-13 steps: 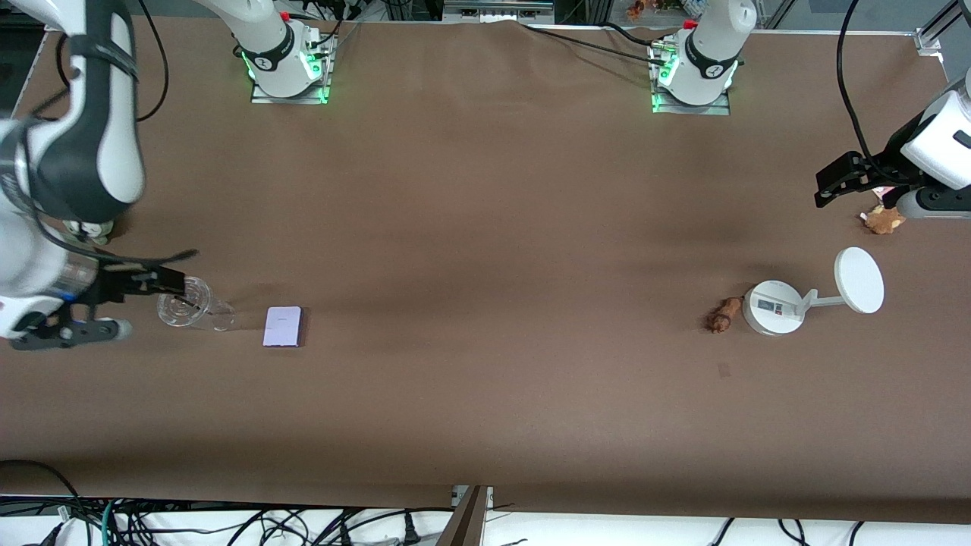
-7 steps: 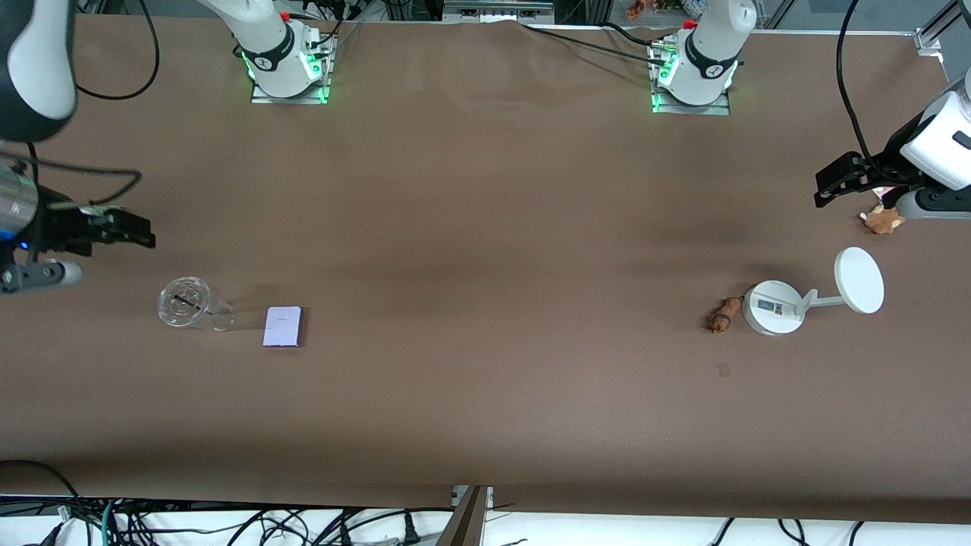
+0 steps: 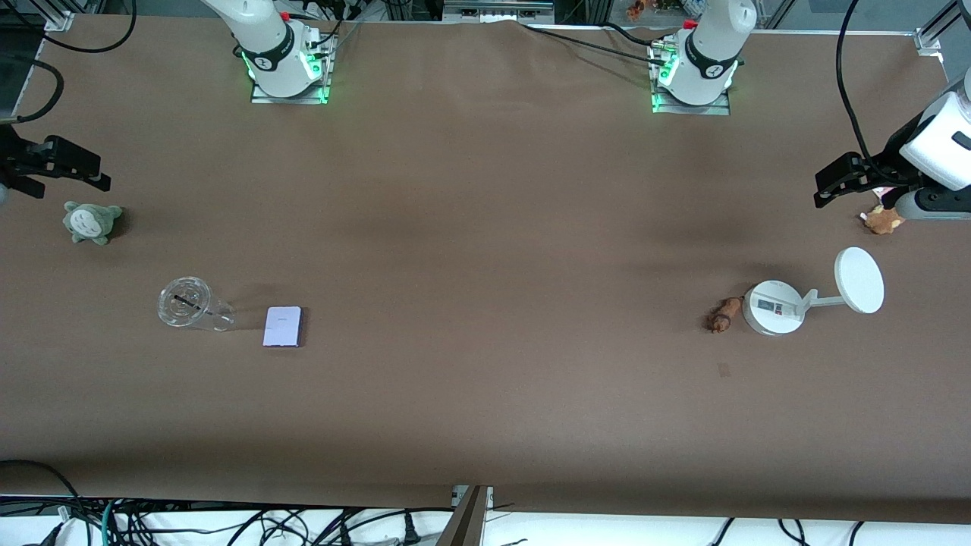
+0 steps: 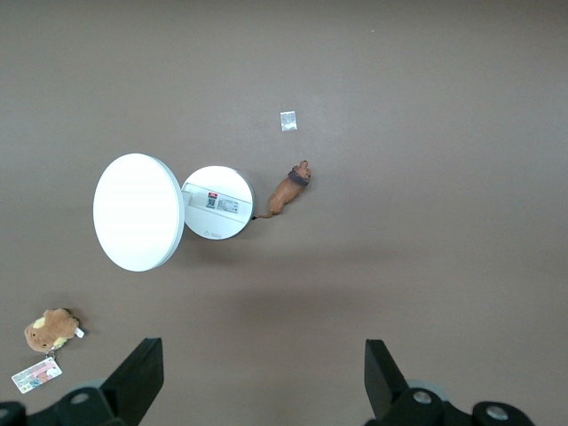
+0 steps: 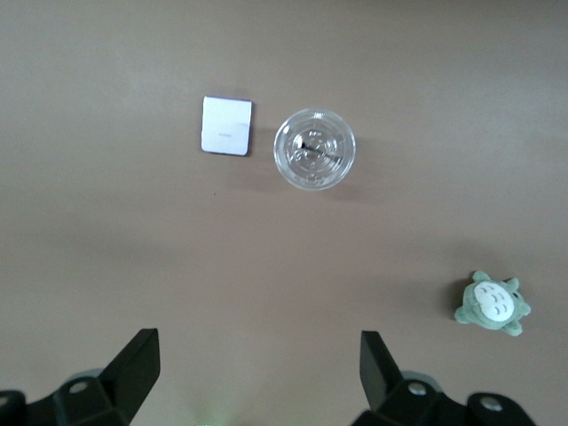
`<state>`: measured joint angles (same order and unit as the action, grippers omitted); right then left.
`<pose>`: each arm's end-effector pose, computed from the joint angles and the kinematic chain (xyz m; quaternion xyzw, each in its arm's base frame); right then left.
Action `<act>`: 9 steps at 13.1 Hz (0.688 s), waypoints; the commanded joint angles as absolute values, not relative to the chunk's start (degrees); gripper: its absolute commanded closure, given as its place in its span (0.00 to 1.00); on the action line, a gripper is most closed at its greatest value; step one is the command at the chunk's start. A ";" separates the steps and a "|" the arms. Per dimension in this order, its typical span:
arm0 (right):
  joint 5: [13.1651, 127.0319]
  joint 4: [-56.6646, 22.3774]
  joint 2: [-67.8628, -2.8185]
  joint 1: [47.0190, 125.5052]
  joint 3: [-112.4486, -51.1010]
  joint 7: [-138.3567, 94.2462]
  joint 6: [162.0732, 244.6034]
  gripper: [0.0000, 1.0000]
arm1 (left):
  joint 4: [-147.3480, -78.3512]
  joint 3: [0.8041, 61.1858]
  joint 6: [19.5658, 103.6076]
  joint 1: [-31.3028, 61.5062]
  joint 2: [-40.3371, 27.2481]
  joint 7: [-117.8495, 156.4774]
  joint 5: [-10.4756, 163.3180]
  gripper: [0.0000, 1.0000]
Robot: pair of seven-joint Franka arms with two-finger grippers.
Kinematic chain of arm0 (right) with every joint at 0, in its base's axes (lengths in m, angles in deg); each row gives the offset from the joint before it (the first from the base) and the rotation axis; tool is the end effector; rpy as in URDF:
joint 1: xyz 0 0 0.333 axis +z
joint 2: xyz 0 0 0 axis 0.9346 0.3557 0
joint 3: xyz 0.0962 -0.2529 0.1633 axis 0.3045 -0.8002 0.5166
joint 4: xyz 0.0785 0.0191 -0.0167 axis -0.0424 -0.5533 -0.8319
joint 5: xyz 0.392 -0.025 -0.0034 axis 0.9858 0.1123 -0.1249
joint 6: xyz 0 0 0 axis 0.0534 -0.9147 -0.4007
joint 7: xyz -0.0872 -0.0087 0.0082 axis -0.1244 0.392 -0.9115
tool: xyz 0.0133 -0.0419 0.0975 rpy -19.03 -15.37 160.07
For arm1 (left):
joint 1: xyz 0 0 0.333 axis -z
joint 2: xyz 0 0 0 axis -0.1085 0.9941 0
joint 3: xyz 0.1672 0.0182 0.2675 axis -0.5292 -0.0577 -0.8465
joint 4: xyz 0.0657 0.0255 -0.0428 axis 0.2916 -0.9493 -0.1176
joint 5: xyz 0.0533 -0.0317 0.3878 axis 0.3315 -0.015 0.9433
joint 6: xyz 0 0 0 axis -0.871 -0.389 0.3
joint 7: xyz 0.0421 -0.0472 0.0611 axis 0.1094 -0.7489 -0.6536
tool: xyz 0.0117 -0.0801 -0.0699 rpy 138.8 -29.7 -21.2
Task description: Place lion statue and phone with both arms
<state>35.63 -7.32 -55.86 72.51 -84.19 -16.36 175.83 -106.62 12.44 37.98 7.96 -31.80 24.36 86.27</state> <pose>0.5645 -0.0379 0.6008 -0.9977 -0.0540 0.0330 0.0225 0.5600 -0.0124 0.5986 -1.0000 0.0006 0.0031 0.0076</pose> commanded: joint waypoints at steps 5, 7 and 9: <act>34.04 -7.95 -55.73 71.80 -83.18 -18.29 174.47 0.00 | -104.81 12.23 36.62 8.34 -31.02 25.24 86.91 0.00; 33.34 -7.42 -55.29 71.80 -83.18 -18.56 174.47 0.00 | -104.81 12.23 36.62 8.34 -31.02 25.24 86.91 0.00; 33.17 -6.10 -54.50 72.06 -83.18 -18.56 173.94 0.00 | -104.81 12.23 36.62 8.34 -31.11 25.24 86.91 0.00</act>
